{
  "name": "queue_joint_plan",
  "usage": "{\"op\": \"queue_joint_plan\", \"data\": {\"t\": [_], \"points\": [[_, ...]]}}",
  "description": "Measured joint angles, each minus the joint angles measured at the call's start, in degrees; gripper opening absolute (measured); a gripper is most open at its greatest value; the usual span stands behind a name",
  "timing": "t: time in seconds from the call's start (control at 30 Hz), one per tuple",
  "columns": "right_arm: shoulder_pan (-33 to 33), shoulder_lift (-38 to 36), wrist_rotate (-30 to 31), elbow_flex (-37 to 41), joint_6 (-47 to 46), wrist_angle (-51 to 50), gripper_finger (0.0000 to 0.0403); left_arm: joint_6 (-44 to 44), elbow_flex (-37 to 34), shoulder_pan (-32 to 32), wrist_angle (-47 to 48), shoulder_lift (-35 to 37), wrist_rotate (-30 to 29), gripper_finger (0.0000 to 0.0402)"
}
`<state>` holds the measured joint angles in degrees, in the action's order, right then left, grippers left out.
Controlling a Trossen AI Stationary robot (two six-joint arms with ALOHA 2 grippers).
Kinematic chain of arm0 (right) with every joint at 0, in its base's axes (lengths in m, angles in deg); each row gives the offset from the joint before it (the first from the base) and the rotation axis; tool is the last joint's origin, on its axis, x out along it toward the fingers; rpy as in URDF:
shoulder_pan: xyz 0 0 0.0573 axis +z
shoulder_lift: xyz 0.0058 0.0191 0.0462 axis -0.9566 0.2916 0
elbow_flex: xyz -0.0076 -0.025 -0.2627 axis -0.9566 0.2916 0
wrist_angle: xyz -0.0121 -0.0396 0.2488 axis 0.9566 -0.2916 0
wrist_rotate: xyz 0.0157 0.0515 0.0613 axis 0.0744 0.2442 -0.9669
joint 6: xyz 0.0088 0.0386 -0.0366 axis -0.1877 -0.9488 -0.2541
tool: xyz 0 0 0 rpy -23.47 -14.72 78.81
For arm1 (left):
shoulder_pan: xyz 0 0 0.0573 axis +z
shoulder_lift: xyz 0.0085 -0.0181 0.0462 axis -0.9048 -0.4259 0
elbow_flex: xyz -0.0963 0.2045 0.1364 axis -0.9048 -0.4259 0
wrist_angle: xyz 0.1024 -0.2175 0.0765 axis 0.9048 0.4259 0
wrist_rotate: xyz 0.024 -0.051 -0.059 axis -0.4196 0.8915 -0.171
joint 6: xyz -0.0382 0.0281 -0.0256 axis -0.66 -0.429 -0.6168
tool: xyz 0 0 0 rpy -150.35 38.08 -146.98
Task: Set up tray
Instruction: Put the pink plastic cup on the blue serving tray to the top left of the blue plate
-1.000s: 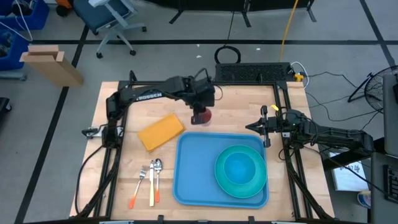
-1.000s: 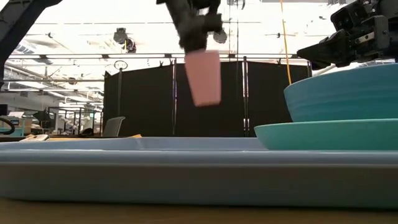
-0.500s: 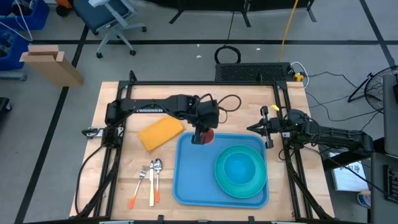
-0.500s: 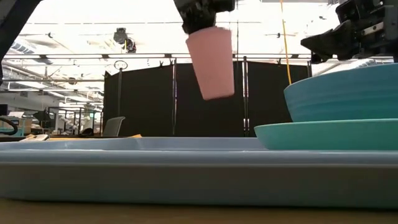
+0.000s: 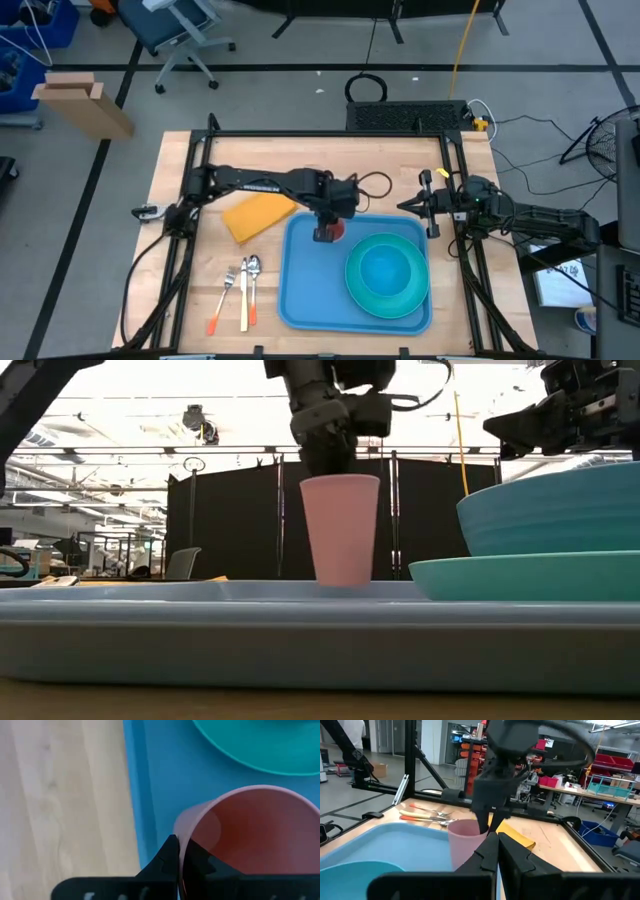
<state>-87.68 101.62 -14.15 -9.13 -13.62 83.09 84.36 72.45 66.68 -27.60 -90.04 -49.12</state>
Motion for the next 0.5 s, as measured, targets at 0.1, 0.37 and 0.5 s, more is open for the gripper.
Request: {"op": "queue_joint_plan", "data": {"t": [0.1,0.37,0.5], "points": [[0.00,0.00,0.00,0.00,-0.12,-0.16,0.0000,0.16,2.68,-0.15,2.04,-2.34,0.21,0.0003],[0.00,0.00,-0.04,0.00,-0.01,-0.44,0.0000,1.34,7.45,-0.32,4.56,-5.79,1.17,0.0003],[0.00,-0.11,-0.04,0.00,-1.42,-0.45,0.0000,1.56,7.54,-0.37,3.43,-5.66,2.76,0.0003]]}}
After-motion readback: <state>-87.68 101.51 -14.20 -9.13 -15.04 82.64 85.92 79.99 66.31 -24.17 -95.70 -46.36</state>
